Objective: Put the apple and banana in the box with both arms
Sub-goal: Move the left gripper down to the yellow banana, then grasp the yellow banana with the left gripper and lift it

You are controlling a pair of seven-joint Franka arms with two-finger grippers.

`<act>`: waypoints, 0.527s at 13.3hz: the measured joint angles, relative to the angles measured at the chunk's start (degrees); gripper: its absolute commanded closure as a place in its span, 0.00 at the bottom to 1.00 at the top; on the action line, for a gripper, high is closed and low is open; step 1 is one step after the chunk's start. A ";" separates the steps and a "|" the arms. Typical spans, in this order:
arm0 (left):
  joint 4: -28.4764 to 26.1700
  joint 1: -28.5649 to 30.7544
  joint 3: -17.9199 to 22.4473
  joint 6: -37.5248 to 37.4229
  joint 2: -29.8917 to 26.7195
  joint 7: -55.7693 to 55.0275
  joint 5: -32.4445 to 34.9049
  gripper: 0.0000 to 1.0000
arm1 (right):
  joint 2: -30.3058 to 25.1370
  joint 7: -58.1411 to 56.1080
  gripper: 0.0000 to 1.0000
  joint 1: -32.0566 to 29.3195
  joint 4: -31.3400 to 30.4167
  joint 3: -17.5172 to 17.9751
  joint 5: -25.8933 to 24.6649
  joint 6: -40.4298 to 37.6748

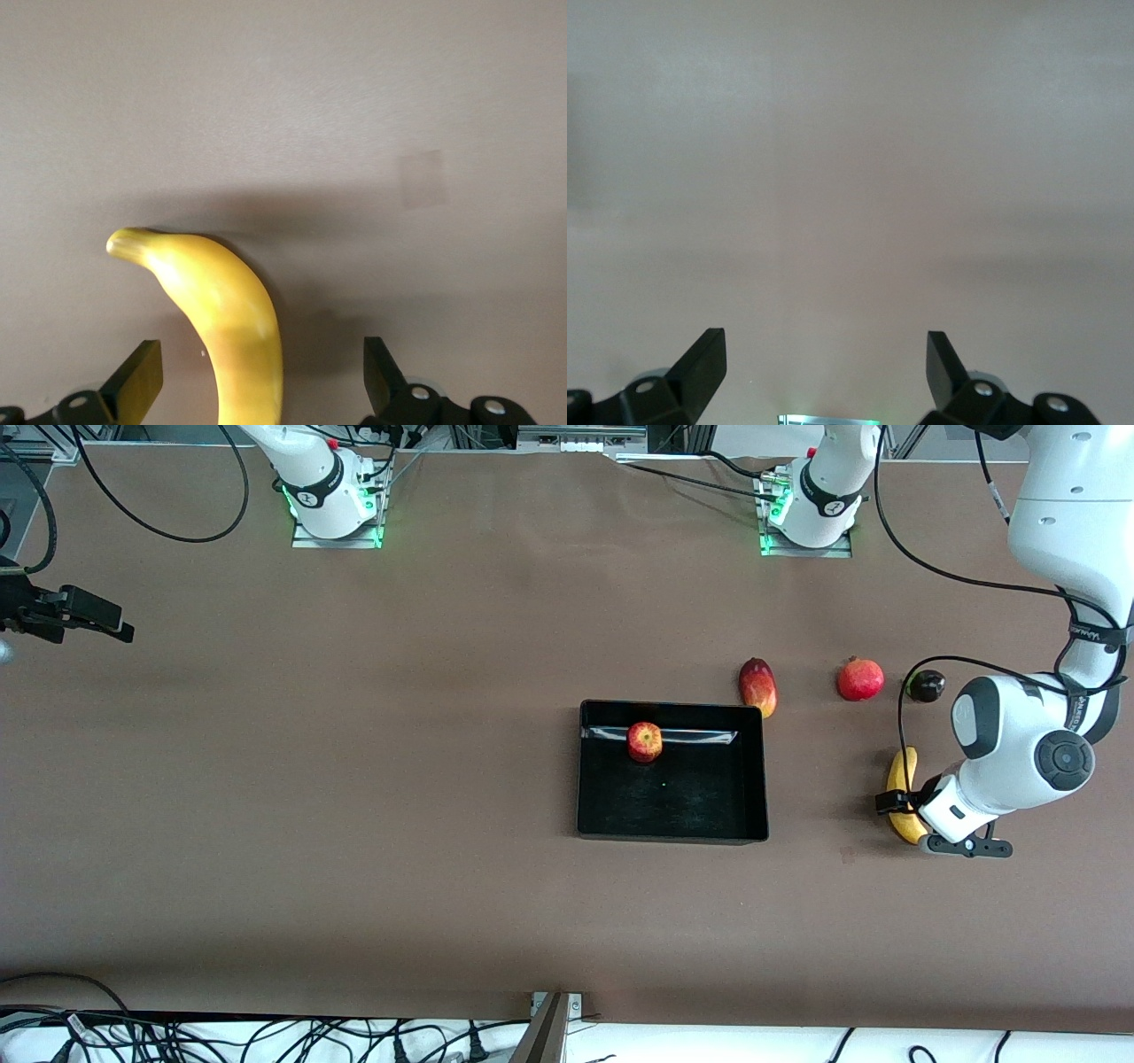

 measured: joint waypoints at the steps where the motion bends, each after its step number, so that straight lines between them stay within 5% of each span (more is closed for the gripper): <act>1: -0.89 0.37 -0.01 1.55 0.47 0.01 0.39 0.00 | 0.00 0.00 0.00 0.00 0.00 0.00 0.00 0.00; 3: -2.42 0.75 -0.03 3.53 1.15 0.02 0.93 0.00 | 0.00 0.00 0.00 0.00 0.00 0.00 0.00 0.00; 4: -3.11 0.78 -0.03 4.78 1.56 0.01 1.14 0.08 | 0.00 0.00 0.00 0.00 0.00 0.00 0.00 0.00; 7: -4.82 0.97 -0.05 6.54 1.41 -0.02 1.23 0.92 | 0.00 0.00 0.00 0.02 0.00 0.09 0.02 0.01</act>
